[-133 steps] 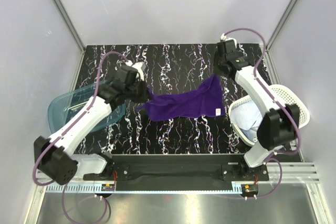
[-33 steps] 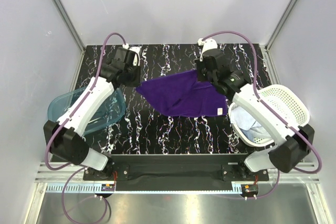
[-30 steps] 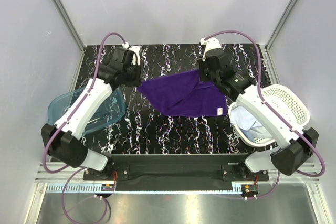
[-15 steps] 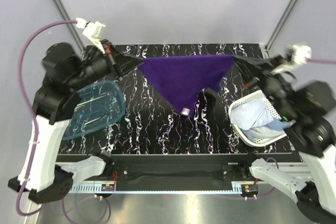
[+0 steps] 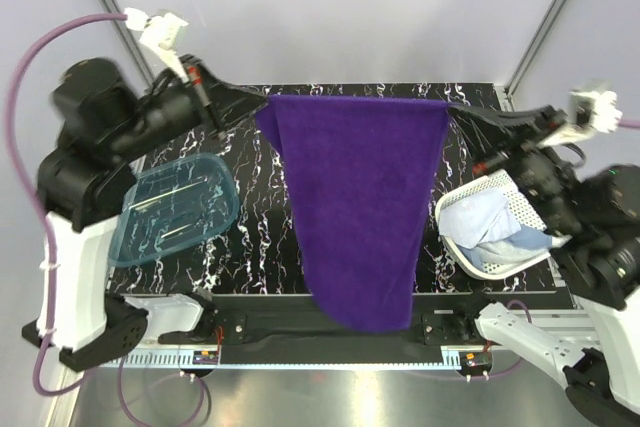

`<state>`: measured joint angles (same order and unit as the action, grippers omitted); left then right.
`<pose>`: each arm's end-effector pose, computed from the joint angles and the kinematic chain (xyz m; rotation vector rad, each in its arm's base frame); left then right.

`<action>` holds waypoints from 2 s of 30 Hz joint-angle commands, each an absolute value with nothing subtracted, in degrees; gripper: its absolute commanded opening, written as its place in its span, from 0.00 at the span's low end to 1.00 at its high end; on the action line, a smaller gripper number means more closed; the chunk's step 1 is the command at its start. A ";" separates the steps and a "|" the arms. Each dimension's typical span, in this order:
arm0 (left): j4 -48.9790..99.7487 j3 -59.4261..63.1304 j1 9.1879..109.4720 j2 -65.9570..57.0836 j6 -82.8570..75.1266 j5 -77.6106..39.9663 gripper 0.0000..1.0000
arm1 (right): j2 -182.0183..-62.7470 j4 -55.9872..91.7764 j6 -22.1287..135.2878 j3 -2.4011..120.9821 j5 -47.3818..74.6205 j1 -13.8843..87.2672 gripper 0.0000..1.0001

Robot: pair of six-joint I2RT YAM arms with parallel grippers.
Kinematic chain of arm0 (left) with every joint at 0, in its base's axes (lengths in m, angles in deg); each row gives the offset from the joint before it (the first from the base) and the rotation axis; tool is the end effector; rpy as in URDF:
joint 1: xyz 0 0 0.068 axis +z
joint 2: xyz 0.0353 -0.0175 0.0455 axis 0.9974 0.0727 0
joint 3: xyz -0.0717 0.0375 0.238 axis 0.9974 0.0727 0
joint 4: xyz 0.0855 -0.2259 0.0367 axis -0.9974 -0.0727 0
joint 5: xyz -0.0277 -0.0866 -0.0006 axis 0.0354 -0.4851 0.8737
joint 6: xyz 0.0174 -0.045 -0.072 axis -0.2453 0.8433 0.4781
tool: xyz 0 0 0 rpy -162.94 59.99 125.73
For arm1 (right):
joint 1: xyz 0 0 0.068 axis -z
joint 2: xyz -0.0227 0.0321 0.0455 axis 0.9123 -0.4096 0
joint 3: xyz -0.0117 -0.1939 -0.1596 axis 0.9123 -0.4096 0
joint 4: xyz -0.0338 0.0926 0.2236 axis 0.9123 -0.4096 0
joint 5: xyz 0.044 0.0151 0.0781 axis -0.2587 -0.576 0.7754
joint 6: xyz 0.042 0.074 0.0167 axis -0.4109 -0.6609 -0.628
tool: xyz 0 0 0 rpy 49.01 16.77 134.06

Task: Fold and stack the towels
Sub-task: Flatten out the crumpled towel, then fold the towel

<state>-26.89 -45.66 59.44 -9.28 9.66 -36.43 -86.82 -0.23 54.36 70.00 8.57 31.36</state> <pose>0.1513 -0.1123 0.5495 0.3903 1.6449 -1.0446 0.0990 0.0720 0.5362 -0.3068 1.1742 0.6931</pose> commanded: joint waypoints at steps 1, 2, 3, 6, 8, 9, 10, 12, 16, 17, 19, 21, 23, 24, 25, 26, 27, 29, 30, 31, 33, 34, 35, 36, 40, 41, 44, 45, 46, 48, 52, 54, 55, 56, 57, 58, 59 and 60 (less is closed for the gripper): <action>-33.41 -45.69 60.16 -1.55 5.30 -21.04 0.00 | -93.58 1.35 58.73 68.57 -1.99 31.72 0.00; -32.71 -45.25 61.04 -0.14 3.91 -18.41 0.00 | -96.29 3.87 61.00 67.60 -3.50 31.63 0.00; -30.27 -44.64 61.65 2.31 3.46 -17.60 0.00 | -97.89 5.64 62.33 66.72 -5.08 31.63 0.00; -24.82 -43.75 64.64 8.63 2.49 -17.76 0.00 | -106.67 9.52 64.37 65.48 -4.60 35.21 0.00; -22.70 -45.24 66.48 12.25 1.53 -18.29 0.00 | -111.33 11.44 59.66 65.83 1.38 42.41 0.00; -20.60 -45.86 67.10 16.18 0.91 -18.38 0.00 | -115.96 12.59 58.40 65.83 3.93 44.35 0.00; -19.62 -46.56 67.54 18.22 0.03 -18.47 0.00 | -118.18 13.47 57.69 66.27 7.70 45.77 0.00; -17.43 -49.54 68.86 24.96 -2.52 -18.21 0.00 | -124.51 16.02 58.03 67.32 11.23 48.32 0.00; -16.53 -57.80 71.15 36.68 -3.93 -21.72 0.00 | -134.89 17.87 57.33 73.46 18.27 52.36 0.00; -16.10 -58.51 71.41 38.18 -3.76 -22.51 0.00 | -138.12 20.05 57.07 74.00 19.15 53.68 0.00; -13.20 -57.12 71.42 40.04 -4.02 -23.73 0.00 | -140.69 21.47 56.63 74.97 22.31 54.82 0.00; -10.57 -55.01 71.42 39.69 -4.54 -24.18 0.00 | -143.86 22.97 55.66 75.50 26.17 56.23 0.00; -9.33 -50.89 71.42 38.90 -5.85 -23.31 0.00 | -145.79 23.41 55.14 75.50 28.20 56.68 0.00; -8.80 -49.65 71.42 37.94 -6.47 -22.78 0.00 | -146.24 23.32 54.96 75.24 29.95 56.76 0.00; -8.45 -46.51 71.50 37.41 -7.26 -21.99 0.00 | -146.50 24.02 54.09 73.67 30.67 56.77 0.00; -8.80 -45.26 71.16 36.88 -9.53 -21.03 0.00 | -146.25 25.25 53.47 72.00 31.55 56.85 0.00; -9.15 -43.85 70.80 35.92 -10.60 -19.28 0.00 | -145.98 26.74 52.85 69.99 33.03 56.77 0.00; -8.63 -39.29 70.01 34.07 -12.02 -16.72 0.00 | -144.84 30.17 50.83 64.62 33.84 56.77 0.00; -8.36 -37.88 69.84 33.45 -11.93 -16.80 0.00 | -144.40 30.61 50.48 62.08 34.10 56.85 0.00; -8.19 -36.47 69.31 32.75 -11.84 -17.32 0.00 | -143.88 30.79 50.04 60.92 34.02 56.77 0.00; -8.45 -32.78 68.52 30.91 -12.10 -17.15 0.00 | -141.86 30.01 50.29 58.38 32.97 56.85 0.00; -8.53 -31.20 67.99 30.20 -12.19 -16.46 0.00 | -141.24 28.00 50.82 57.75 32.79 56.77 0.00; -8.62 -28.66 67.03 28.72 -12.45 -16.10 0.00 | -139.93 26.76 51.35 57.14 32.52 56.77 0.00; -8.88 -27.16 66.59 27.92 -12.72 -15.75 0.00 | -139.22 25.71 51.70 55.13 32.70 56.85 0.00; -10.91 -20.83 63.25 24.49 -13.60 -8.47 0.00 | -134.21 21.58 51.53 48.18 31.03 56.77 0.00; -11.00 -19.59 62.89 23.27 -13.34 -8.10 0.00 | -131.68 21.57 51.62 46.60 31.03 56.68 0.00; -12.39 -16.77 62.01 21.59 -11.85 -8.01 0.00 | -127.53 19.91 52.05 42.72 29.02 56.76 0.00; -12.75 -15.38 61.92 21.06 -11.49 -8.27 0.00 | -126.74 18.85 52.40 42.72 29.09 56.68 0.00; -13.02 -14.49 61.66 20.53 -10.97 -9.15 0.00 | -126.21 15.19 52.84 42.81 29.18 56.68 0.00; -13.19 -12.21 61.48 18.16 -10.53 -9.94 0.00 | -123.84 13.40 52.67 41.85 29.53 56.77 0.00; -13.28 -5.97 60.26 14.47 -7.81 -13.45 0.00 | -119.53 10.06 50.04 37.72 27.87 56.68 0.00; -14.07 -2.89 59.90 12.98 -7.01 -14.16 0.00 | -117.07 9.61 48.90 34.31 27.34 56.77 0.00; -14.16 -1.49 59.12 12.36 -6.75 -13.64 0.00 | -115.76 9.70 47.94 33.06 27.86 56.68 0.00; -14.16 0.52 58.76 11.40 -6.57 -13.38 0.00 | -115.31 9.79 47.32 31.92 28.39 56.68 0.00; -14.33 1.59 58.50 11.04 -6.22 -13.46 0.00 | -114.87 9.96 46.18 29.82 29.70 56.68 0.00; -14.95 3.17 57.89 10.34 -5.52 -13.98 0.00 | -114.52 9.44 45.91 28.93 30.49 56.59 0.02; -15.30 4.14 57.53 10.07 -5.17 -14.16 0.00 | -114.17 8.65 45.56 28.14 30.24 56.42 0.02; -15.39 5.02 57.18 9.90 -4.64 -14.08 0.00 | -113.73 7.60 45.29 26.65 30.15 56.24 0.02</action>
<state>-13.27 2.49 57.45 12.27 -6.28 -15.18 -115.93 10.24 47.27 29.17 31.17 56.23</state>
